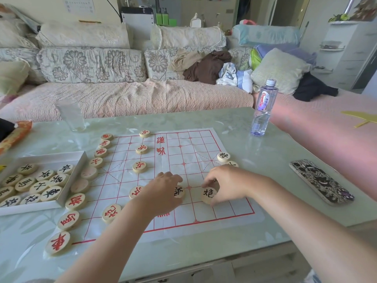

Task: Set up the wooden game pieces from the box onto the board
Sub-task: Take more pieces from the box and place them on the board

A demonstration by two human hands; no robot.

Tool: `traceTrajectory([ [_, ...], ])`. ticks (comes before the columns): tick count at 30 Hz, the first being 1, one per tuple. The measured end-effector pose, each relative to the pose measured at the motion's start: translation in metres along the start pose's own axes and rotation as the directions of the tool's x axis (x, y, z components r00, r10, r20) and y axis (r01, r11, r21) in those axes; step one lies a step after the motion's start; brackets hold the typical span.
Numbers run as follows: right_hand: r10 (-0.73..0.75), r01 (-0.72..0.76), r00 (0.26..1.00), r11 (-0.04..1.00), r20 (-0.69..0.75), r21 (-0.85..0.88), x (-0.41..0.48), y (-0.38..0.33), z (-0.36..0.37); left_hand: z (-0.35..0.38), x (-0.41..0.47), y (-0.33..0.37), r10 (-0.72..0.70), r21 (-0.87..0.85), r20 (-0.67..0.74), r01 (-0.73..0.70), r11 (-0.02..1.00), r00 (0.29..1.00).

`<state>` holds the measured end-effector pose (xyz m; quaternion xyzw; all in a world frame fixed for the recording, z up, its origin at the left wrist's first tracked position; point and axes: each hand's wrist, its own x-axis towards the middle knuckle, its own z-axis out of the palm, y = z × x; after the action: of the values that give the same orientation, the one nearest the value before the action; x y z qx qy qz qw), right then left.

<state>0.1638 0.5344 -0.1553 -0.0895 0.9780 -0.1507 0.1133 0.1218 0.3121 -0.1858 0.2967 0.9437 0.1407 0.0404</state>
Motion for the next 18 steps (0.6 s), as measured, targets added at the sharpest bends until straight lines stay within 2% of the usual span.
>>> traceTrajectory([
  [6,0.060,-0.061,0.998,0.997,0.015,0.043,-0.007,0.006,0.006,0.005,0.003,0.017,0.110,0.019,-0.079,-0.109,0.994,0.991],
  [9,0.127,-0.112,0.989,0.977,-0.076,0.183,-0.008,0.018,-0.009,0.010,0.005,0.027,0.171,0.022,-0.088,-0.169,0.985,0.981],
  [11,0.161,-0.122,0.970,0.970,-0.182,0.211,-0.007,0.030,-0.015,0.014,0.007,0.035,0.192,0.024,-0.095,-0.191,0.981,0.977],
  [14,0.139,-0.105,0.960,0.983,-0.244,0.149,0.000,0.040,-0.010,0.021,0.009,0.046,0.209,-0.003,-0.094,-0.210,0.978,0.973],
  [18,0.070,-0.062,0.983,0.997,-0.171,0.053,0.014,0.037,0.004,0.029,0.009,0.054,0.209,0.009,-0.086,-0.209,0.978,0.974],
])
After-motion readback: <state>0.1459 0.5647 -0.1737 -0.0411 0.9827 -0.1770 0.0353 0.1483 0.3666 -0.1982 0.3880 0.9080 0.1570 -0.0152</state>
